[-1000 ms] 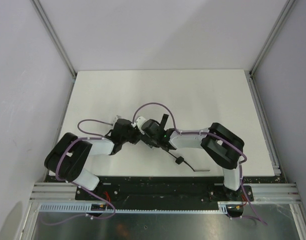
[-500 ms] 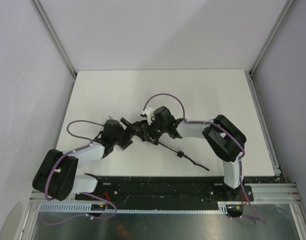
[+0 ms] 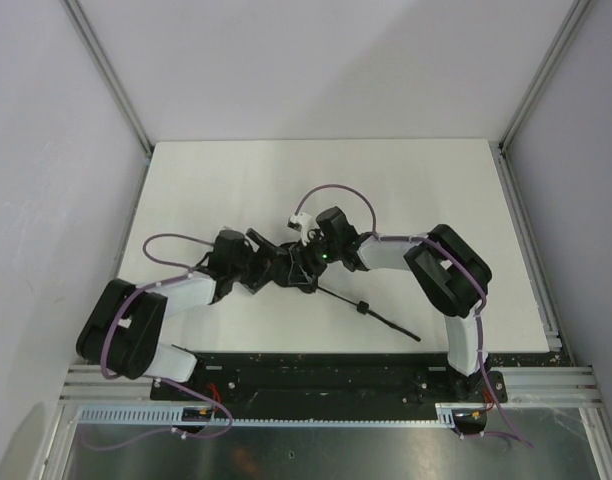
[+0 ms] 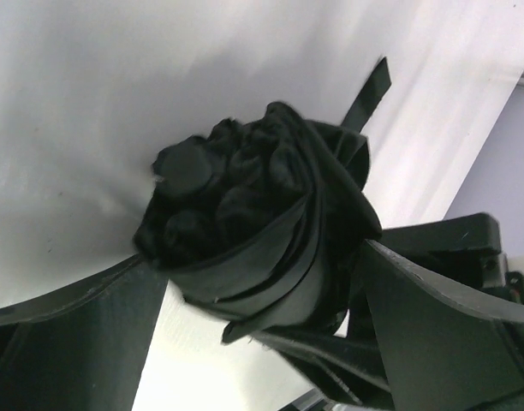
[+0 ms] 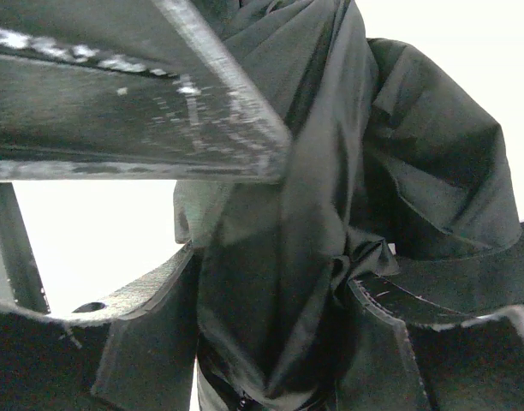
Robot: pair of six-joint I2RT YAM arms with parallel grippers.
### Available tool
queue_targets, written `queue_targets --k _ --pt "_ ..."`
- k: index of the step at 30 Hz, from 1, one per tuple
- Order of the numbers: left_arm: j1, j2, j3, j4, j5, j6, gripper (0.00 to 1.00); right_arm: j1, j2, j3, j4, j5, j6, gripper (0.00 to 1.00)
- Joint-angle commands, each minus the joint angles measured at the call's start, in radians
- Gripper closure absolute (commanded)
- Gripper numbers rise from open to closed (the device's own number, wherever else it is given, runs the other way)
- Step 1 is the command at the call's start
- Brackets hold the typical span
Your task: Put away the umbrella
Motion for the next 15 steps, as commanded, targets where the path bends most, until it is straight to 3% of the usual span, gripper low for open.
queue_targets --k 1,7,11,15 --pt "-0.012 0.119 0.004 -0.102 -0.057 -0.017 0.03 0.010 0.075 -0.043 -0.119 -0.044 0.034 1.00" --pt "-0.023 0.183 -0.012 -0.102 -0.143 -0.013 0.29 0.008 0.069 -0.043 -0.096 -0.065 0.040 1.00" --pt "-0.036 0.149 -0.042 -0.096 -0.201 0.014 0.54 0.007 0.051 -0.043 -0.094 -0.074 0.042 1.00" --pt "-0.042 0.127 -0.058 -0.087 -0.207 0.031 0.85 0.008 0.014 -0.041 -0.099 -0.021 0.054 0.99"
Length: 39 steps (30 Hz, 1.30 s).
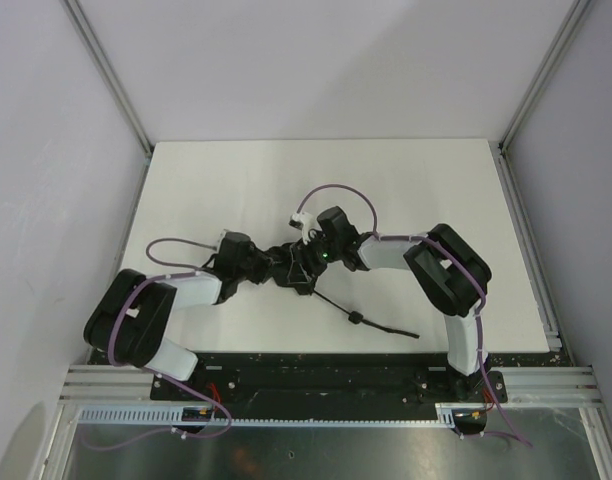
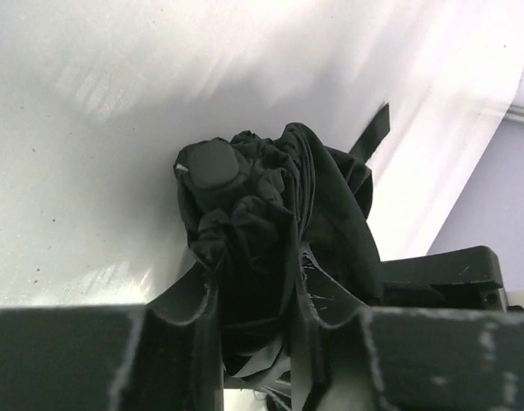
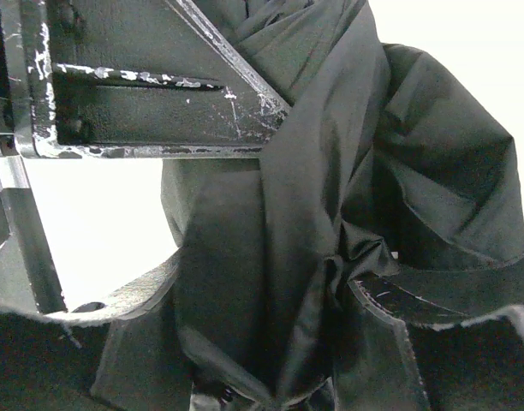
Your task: Put away the umbrella
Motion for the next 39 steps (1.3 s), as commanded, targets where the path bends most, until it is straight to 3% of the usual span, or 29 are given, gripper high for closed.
queue_targets --k 1,8,11,16,18,21,26,31,34,35,39 --pt "-0.012 0.023 -0.073 -0.180 -0.131 0.113 0.89 0.018 -0.008 -0.037 -0.124 0.044 0.008 0.93" --pt "-0.019 0.007 -0.104 -0.180 -0.116 0.111 1.00 0.091 -0.147 -0.004 -0.226 0.357 -0.060 0.27" --pt "-0.021 0.000 -0.115 -0.185 -0.105 0.093 1.00 0.142 -0.158 0.039 -0.282 0.453 -0.113 0.16" --pt "-0.023 -0.008 -0.121 -0.203 -0.090 0.061 1.00 0.248 -0.101 0.099 -0.324 0.590 -0.170 0.13" --pt "-0.024 -0.010 -0.119 -0.216 -0.085 0.053 1.00 0.285 -0.071 0.115 -0.324 0.665 -0.173 0.15" --pt "-0.025 -0.008 -0.112 -0.235 -0.077 0.040 1.00 0.321 -0.022 0.132 -0.312 0.776 -0.167 0.26" --pt "-0.030 -0.008 -0.099 -0.248 -0.070 0.033 1.00 0.324 0.043 0.140 -0.317 0.832 -0.155 0.56" --pt "-0.031 -0.021 -0.098 -0.249 -0.070 0.042 1.00 0.291 0.065 0.125 -0.337 0.756 -0.153 0.93" --pt "-0.031 -0.035 -0.094 -0.248 -0.070 0.066 0.99 0.253 0.051 0.097 -0.329 0.621 -0.155 0.99" --pt "-0.030 -0.044 -0.094 -0.249 -0.072 0.080 0.93 0.239 0.046 0.088 -0.327 0.562 -0.155 1.00" --pt "-0.030 -0.102 -0.104 -0.248 -0.091 0.111 0.41 0.166 0.044 0.071 -0.329 0.312 -0.143 1.00"
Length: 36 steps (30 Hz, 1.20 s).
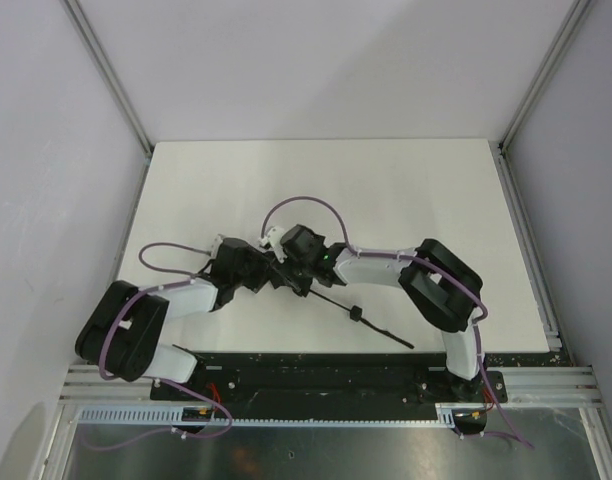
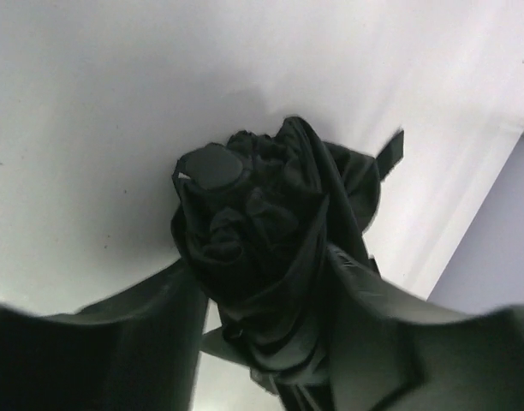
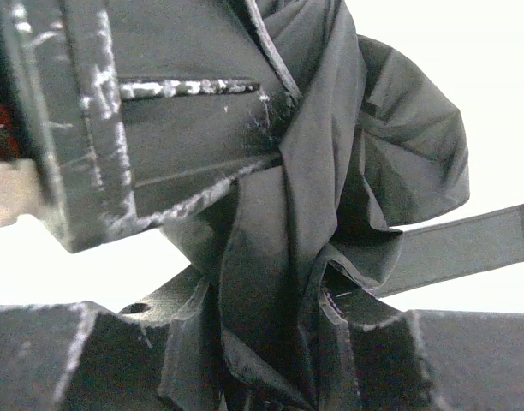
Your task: Put away the umbrella
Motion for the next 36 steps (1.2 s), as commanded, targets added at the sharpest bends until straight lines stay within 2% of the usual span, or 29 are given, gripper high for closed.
queue_targets --k 1,5,7,11,16,21,26,29,31,34,36 --pt "-0.012 -0.042 -0.058 -0.213 -0.034 0.136 0.33 -0.099 0.067 -0.062 -0.045 -0.402 0.046 1.00" --pt "-0.012 -0.083 -0.067 -0.213 -0.036 0.145 0.10 -0.161 0.077 -0.081 0.003 -0.636 0.105 1.00" --pt "-0.012 -0.081 -0.068 -0.213 -0.031 0.140 0.04 -0.189 0.089 -0.090 0.039 -0.730 0.153 1.00" --pt "-0.016 -0.034 -0.065 -0.214 -0.015 0.121 0.01 -0.231 0.117 -0.094 0.107 -0.874 0.242 1.00" --pt "-0.027 0.062 -0.036 -0.213 -0.009 0.109 0.04 -0.253 0.139 -0.105 0.212 -0.972 0.343 1.00" --pt "-0.037 0.086 -0.040 -0.211 -0.028 0.129 0.22 -0.267 0.142 -0.109 0.253 -1.002 0.384 1.00" --pt "-0.043 0.077 -0.077 -0.155 -0.055 0.169 0.59 -0.267 0.118 -0.110 0.271 -0.992 0.401 0.99" --pt "-0.046 0.090 -0.082 -0.134 -0.048 0.177 0.79 -0.265 0.084 -0.109 0.249 -0.923 0.401 0.82" --pt "-0.047 0.100 -0.082 -0.131 -0.043 0.181 0.87 -0.257 0.049 -0.108 0.212 -0.850 0.378 0.69" --pt "-0.049 0.105 -0.084 -0.130 -0.039 0.182 0.92 -0.223 -0.014 -0.107 0.145 -0.689 0.317 0.44" --pt "-0.050 0.102 -0.087 -0.129 -0.037 0.179 0.93 -0.184 -0.054 -0.098 0.089 -0.543 0.266 0.33"
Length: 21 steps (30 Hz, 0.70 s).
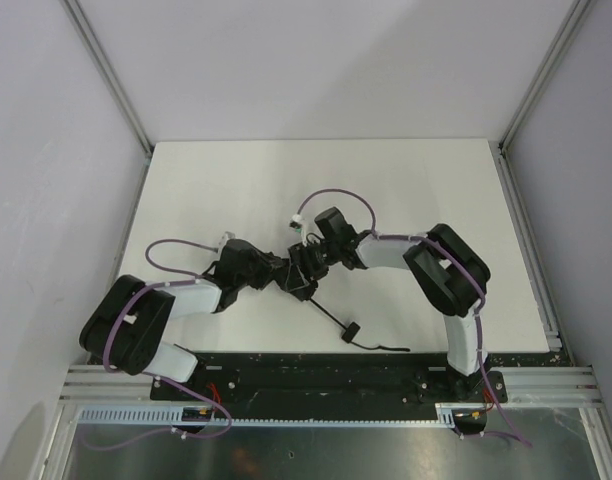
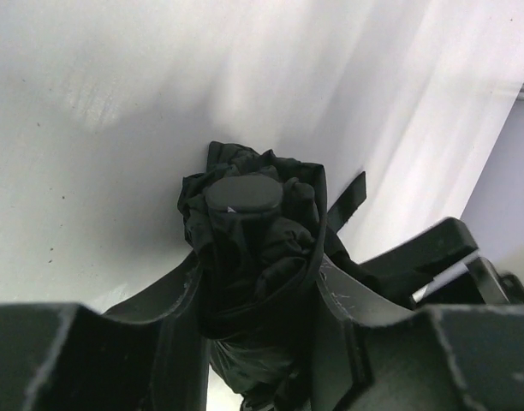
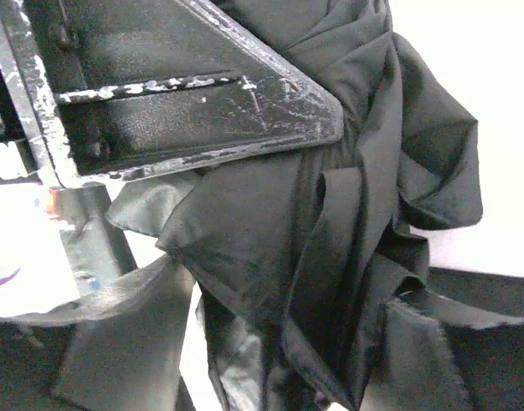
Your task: Put away the umbrella
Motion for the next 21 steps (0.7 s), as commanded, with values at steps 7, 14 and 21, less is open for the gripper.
queue_targets --k 7,14,21 --pt "-0.021 0.062 -0.068 -0.250 -0.024 0.071 1.00 0.240 -0.133 0.069 -0.229 0.807 -0.259 0.21" --pt "-0.025 0.079 -0.057 -0.289 -0.020 0.035 1.00 0.339 -0.030 0.149 -0.274 1.115 -0.296 0.35" --pt "-0.028 0.058 -0.044 -0.296 -0.001 0.053 1.00 0.297 0.024 0.153 -0.315 1.009 -0.294 0.86"
